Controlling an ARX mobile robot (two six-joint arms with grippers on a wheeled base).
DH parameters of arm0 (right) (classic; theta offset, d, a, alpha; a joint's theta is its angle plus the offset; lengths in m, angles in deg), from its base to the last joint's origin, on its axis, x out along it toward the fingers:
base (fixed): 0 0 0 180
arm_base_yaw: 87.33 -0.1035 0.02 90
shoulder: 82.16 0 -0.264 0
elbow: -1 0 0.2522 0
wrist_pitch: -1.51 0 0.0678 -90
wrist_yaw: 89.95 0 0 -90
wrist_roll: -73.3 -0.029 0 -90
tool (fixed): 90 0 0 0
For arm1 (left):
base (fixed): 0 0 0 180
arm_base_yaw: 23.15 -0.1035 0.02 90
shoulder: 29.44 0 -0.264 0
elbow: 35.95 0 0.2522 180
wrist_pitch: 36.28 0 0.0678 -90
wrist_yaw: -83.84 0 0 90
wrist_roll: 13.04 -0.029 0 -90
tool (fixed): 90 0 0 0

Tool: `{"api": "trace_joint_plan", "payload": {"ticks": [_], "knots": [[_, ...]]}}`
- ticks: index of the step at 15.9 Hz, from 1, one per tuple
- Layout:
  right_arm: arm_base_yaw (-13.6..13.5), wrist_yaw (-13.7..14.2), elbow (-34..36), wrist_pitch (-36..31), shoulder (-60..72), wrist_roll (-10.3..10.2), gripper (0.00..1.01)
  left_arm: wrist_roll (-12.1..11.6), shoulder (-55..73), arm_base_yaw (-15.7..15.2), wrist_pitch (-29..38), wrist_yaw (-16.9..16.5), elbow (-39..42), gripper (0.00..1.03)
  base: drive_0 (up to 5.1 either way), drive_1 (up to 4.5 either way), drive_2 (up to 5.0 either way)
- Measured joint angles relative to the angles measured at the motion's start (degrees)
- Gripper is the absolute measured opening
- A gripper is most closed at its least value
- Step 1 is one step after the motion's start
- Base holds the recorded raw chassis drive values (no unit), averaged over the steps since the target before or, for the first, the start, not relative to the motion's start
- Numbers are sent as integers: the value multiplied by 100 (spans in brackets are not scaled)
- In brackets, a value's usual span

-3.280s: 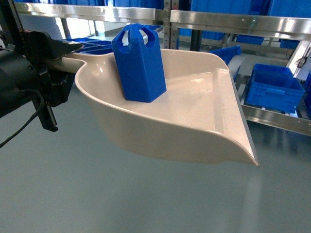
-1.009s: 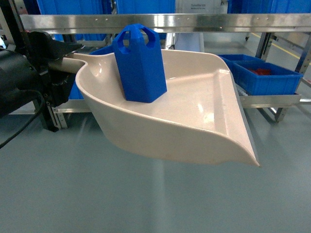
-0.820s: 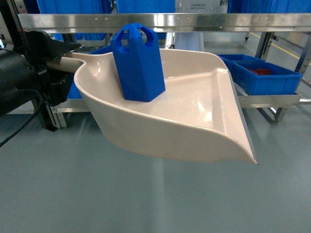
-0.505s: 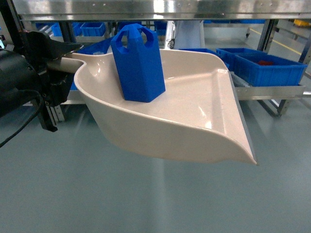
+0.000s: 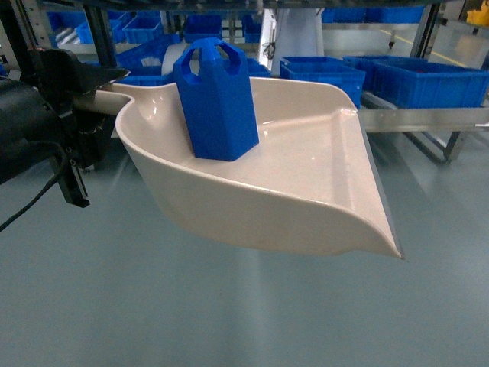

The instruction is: Place part in tray to right shelf

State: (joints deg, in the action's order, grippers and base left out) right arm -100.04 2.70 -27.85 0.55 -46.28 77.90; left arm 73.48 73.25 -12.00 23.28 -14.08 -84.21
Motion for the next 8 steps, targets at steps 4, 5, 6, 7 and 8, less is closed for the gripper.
{"api": "trace_joint_plan", "payload": {"ticks": [4,5,6,7,8], "knots": [[0,2,2,4,0,-2,98,0,0,0,-7,0,2,14,0,0,0],[0,4,0,4,0,0,98,0,0,0,-2,0,2,14,0,0,0],[0,7,2,4,0,-2,98,0,0,0,-2,0,2,14,0,0,0],[0,9,2,9,0,2,98,0,0,0,0,2,2,14,0,0,0],[0,11,2,4,0,-2,98,2,0,0,-2,0,2,14,0,0,0]]}}
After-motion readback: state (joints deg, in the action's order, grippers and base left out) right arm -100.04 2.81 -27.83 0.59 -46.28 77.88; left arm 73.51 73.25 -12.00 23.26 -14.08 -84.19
